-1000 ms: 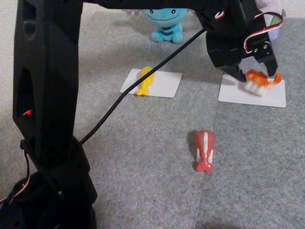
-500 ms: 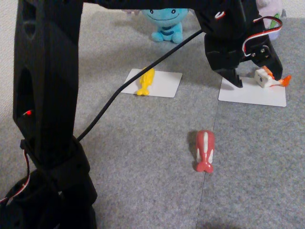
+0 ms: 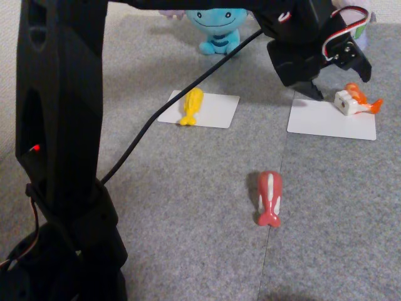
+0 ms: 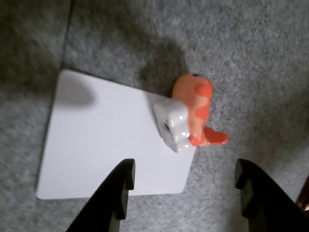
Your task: Wooper wants to eat egg sudhi, and Goomy wants to eat shrimp sushi
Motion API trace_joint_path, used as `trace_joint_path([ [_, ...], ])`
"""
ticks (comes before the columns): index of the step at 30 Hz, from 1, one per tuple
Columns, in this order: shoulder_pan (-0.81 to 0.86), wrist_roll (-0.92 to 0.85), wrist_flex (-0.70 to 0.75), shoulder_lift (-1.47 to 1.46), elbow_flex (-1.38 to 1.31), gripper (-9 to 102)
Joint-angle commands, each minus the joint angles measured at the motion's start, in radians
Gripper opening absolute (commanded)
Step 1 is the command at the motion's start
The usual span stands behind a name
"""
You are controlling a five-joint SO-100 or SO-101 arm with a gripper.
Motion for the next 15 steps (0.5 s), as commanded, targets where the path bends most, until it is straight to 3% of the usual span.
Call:
trace_joint_path([
  [1, -0.018, -0.034, -0.009, 0.012, -0.04, 24],
  [15, 0.018, -0.087, -0.077, -0.055, -0.041, 24],
])
